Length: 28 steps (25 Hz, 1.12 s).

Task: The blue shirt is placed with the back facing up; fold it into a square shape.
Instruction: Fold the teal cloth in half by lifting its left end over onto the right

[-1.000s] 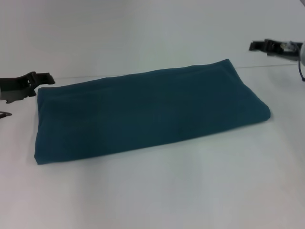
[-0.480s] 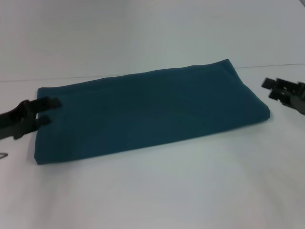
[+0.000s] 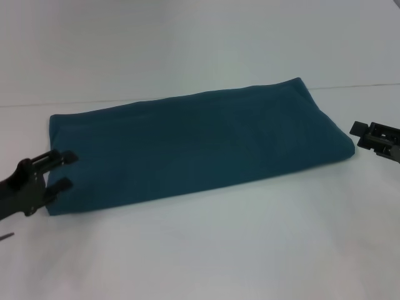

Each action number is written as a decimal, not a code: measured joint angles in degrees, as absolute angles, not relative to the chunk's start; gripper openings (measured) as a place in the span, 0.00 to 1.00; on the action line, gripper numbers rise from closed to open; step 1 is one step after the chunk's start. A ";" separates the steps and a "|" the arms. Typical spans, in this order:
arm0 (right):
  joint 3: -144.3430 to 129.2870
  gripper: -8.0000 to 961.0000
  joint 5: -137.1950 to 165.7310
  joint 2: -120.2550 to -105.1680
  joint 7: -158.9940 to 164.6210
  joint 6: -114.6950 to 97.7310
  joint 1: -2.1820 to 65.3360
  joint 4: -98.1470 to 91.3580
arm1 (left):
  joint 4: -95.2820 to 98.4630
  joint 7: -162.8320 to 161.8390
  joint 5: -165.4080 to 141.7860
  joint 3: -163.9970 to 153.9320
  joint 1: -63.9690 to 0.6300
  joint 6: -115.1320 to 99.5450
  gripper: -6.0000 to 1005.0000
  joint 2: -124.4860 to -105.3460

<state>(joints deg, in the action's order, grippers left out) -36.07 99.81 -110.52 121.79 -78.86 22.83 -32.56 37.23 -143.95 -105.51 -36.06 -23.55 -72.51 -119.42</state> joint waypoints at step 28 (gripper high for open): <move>-36.11 0.65 101.24 -110.75 120.06 -78.19 23.26 -31.07 | 34.40 -147.44 -107.18 -29.33 -18.12 -73.49 0.70 -120.46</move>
<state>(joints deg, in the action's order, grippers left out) -36.11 101.25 -110.75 120.06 -78.19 23.26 -31.07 34.40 -147.44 -107.18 -29.33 -18.12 -73.49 -120.46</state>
